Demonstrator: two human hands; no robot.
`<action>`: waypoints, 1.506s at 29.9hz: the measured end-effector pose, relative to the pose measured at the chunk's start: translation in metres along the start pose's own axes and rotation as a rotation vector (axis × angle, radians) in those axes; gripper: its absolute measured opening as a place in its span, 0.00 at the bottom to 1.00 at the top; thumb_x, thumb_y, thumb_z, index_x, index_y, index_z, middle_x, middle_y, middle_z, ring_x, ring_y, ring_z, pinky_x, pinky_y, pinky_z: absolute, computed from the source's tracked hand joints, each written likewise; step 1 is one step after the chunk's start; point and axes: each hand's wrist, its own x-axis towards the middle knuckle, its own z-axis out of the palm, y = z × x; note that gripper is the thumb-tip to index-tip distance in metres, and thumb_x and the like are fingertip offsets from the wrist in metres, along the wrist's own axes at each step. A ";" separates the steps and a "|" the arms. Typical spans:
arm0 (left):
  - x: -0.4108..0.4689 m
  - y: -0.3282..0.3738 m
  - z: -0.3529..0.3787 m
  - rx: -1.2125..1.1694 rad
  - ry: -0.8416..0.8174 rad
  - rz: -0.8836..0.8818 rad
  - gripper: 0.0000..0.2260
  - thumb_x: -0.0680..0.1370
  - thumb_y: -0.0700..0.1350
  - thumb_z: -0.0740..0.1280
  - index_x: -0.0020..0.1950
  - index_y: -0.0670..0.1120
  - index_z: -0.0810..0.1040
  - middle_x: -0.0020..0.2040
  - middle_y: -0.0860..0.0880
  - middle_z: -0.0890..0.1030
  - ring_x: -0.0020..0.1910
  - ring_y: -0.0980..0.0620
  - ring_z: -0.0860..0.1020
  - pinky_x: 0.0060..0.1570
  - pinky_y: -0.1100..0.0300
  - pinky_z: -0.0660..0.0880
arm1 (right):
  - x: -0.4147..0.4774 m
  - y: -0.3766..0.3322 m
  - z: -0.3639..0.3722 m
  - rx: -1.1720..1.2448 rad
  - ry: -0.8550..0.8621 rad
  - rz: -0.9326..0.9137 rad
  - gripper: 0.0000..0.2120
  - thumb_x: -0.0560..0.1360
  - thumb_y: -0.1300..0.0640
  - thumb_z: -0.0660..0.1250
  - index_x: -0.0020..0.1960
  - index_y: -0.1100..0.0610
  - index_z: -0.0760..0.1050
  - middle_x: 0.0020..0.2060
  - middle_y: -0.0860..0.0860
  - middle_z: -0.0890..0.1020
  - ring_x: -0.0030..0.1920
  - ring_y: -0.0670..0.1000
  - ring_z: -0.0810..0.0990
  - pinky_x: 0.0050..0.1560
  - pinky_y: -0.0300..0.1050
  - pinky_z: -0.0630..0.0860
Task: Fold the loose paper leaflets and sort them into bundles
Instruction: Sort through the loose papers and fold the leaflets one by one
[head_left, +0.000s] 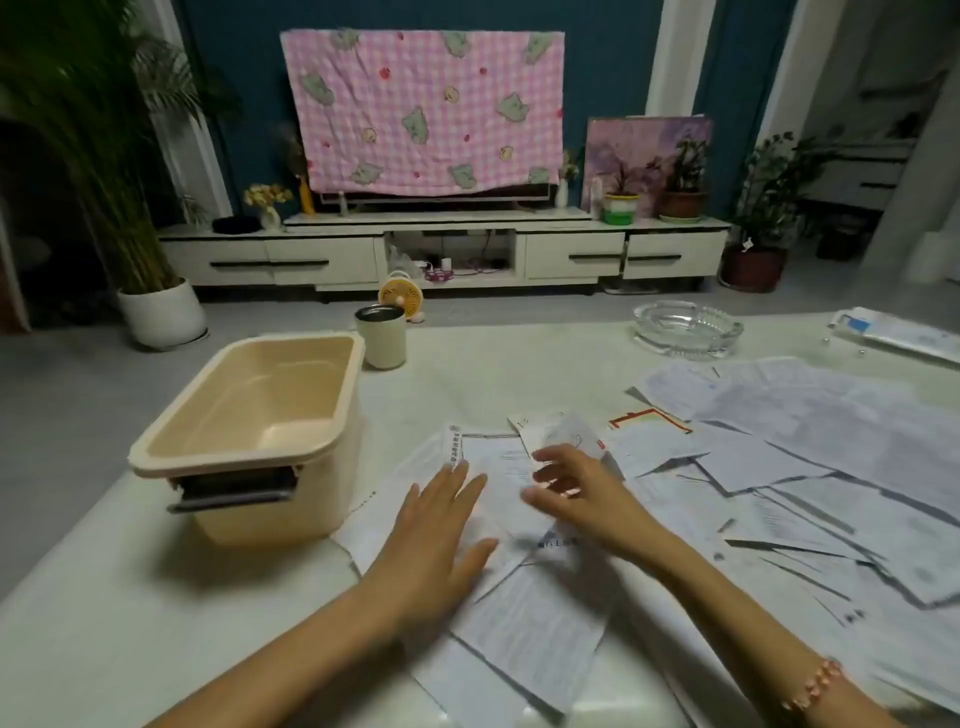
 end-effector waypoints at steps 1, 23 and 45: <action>-0.012 0.001 0.001 0.001 -0.029 -0.020 0.29 0.79 0.63 0.48 0.76 0.56 0.41 0.74 0.58 0.36 0.75 0.57 0.36 0.72 0.58 0.34 | -0.006 -0.004 0.008 -0.075 -0.037 0.028 0.26 0.72 0.49 0.70 0.67 0.53 0.65 0.56 0.52 0.77 0.52 0.48 0.77 0.53 0.41 0.75; -0.036 0.010 -0.043 -0.985 0.098 -0.302 0.04 0.74 0.42 0.70 0.48 0.44 0.81 0.43 0.47 0.85 0.43 0.49 0.83 0.49 0.53 0.80 | -0.040 -0.051 -0.009 0.609 0.059 0.089 0.12 0.72 0.62 0.69 0.54 0.54 0.75 0.51 0.57 0.81 0.51 0.55 0.81 0.51 0.51 0.80; -0.020 -0.006 -0.035 -1.597 0.144 -0.509 0.12 0.80 0.41 0.57 0.53 0.37 0.78 0.52 0.37 0.82 0.51 0.40 0.80 0.53 0.47 0.76 | -0.002 -0.035 0.022 0.652 -0.172 0.298 0.10 0.75 0.67 0.63 0.49 0.58 0.81 0.51 0.60 0.83 0.51 0.60 0.82 0.53 0.53 0.79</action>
